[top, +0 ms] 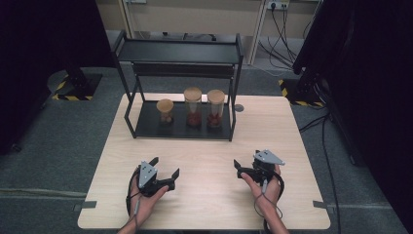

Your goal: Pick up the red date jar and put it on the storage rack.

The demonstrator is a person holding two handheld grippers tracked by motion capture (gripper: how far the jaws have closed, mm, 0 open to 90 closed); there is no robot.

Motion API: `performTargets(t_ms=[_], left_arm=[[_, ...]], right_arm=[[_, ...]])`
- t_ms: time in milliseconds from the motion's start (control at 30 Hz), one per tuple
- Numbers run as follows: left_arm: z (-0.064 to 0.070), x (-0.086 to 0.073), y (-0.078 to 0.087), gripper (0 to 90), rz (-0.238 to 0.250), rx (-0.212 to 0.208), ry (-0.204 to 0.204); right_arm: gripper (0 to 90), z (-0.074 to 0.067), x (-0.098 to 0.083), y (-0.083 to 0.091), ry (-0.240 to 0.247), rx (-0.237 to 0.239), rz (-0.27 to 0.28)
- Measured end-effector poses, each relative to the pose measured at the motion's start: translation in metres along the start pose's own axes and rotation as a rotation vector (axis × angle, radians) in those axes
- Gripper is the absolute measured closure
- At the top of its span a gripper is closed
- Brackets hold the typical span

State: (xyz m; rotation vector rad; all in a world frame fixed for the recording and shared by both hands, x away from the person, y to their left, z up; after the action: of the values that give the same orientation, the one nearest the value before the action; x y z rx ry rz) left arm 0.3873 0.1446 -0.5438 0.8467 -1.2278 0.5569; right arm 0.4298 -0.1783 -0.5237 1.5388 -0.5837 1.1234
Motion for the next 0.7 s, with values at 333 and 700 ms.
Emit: performTargets(t_ms=[333, 700], left_arm=[[-0.001, 0.0, 0.0, 6.4, -0.001, 0.0, 0.007], [-0.001, 0.0, 0.0, 6.3, 0.0, 0.0, 0.006]], right_arm=[[4.3, 0.007, -0.011, 0.008, -0.01, -0.011, -0.01], [4.3, 0.015, -0.018, 0.013, -0.014, -0.028, -0.018]])
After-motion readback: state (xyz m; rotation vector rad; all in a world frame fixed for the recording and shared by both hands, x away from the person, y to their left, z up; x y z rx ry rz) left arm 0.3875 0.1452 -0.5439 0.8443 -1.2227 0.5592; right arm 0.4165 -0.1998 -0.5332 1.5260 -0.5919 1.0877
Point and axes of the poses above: each handheld gripper's, and its own axes: y roughly backward along the jaws, x roughly out of its top, z roughly to its right, the point moved 6 cm from there along -y, roughly forward along the jaws, and after that the axes turned 8 degrees about -x, right-handed, at the moved point
